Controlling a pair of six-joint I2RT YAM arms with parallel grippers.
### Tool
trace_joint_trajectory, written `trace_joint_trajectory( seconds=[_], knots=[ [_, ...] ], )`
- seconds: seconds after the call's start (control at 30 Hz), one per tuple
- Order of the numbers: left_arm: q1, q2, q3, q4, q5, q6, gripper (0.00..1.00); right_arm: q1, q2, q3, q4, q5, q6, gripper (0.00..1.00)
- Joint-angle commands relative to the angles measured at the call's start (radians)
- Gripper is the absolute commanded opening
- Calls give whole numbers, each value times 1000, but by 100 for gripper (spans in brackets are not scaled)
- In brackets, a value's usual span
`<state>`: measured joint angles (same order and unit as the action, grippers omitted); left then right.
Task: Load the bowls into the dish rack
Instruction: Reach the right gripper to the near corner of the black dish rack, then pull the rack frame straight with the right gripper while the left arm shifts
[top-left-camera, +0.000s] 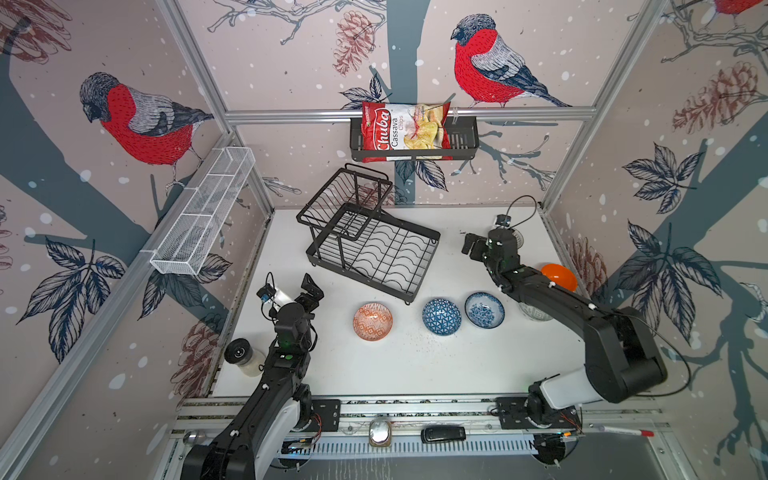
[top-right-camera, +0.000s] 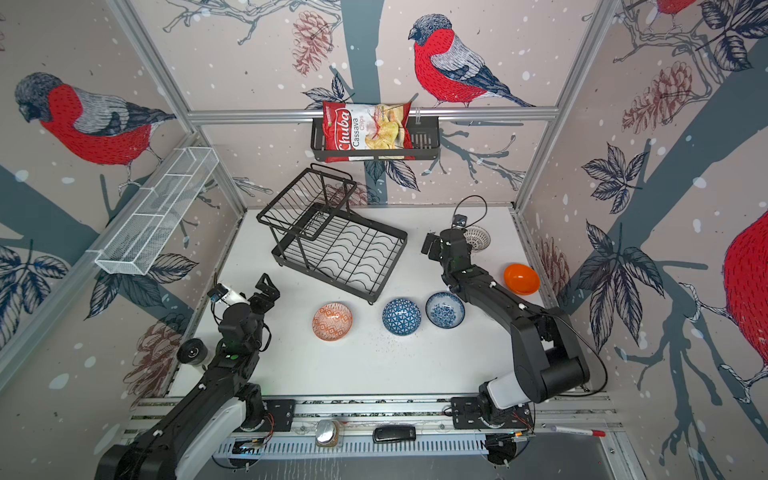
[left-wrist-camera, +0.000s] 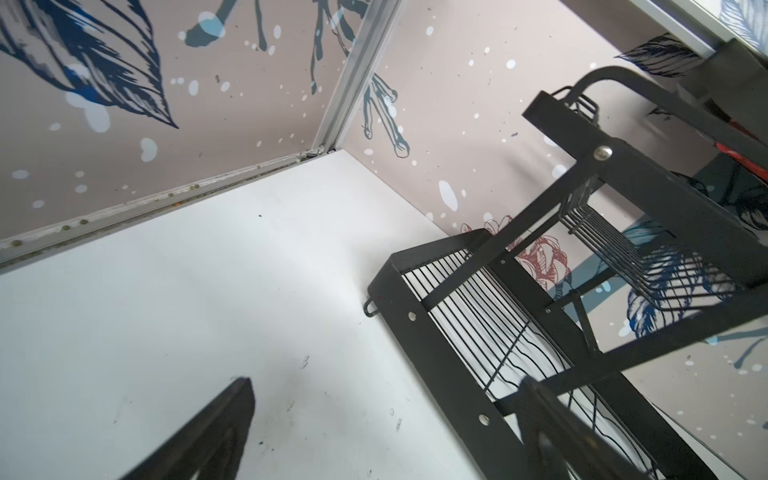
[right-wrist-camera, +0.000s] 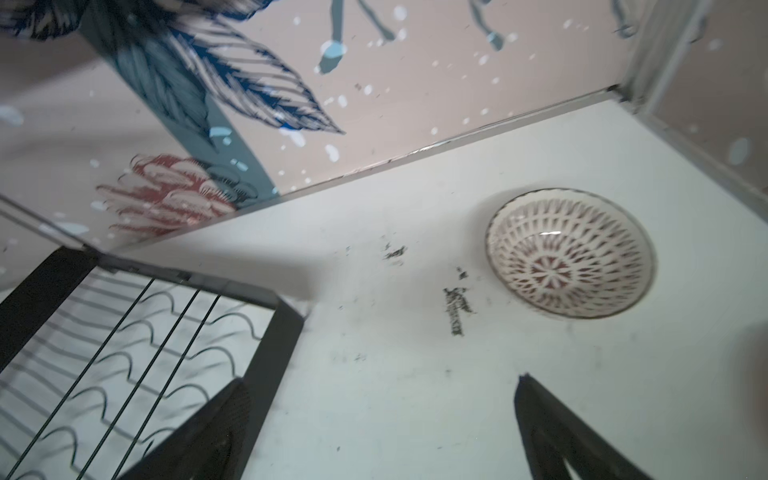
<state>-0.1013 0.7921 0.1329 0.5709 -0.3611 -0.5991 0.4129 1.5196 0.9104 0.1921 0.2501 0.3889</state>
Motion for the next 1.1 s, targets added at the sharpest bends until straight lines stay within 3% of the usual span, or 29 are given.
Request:
trace_joint_trajectory(
  seconds=[0.0,0.23,0.4,0.57,0.77,0.9,1.07],
  knots=[
    [0,32,-13,128,47,68,98,54,66,62,-117,-73,4,100],
    [0,51,-95,263,88,85,98,133,193,156,-174,-151,57,92],
    [0,96,-82,277,135,87,98,164,275,199,-177,-212,99,78],
    [0,145,-63,285,170,83,98,205,358,280,-221,-178,95,68],
    [1,210,-40,331,303,92,98,211,422,339,-262,-182,102,60],
    [0,314,18,340,448,100,98,214,451,363,-287,-160,99,49],
    [0,403,81,307,526,97,98,216,481,392,-311,-151,100,38]
  ],
)
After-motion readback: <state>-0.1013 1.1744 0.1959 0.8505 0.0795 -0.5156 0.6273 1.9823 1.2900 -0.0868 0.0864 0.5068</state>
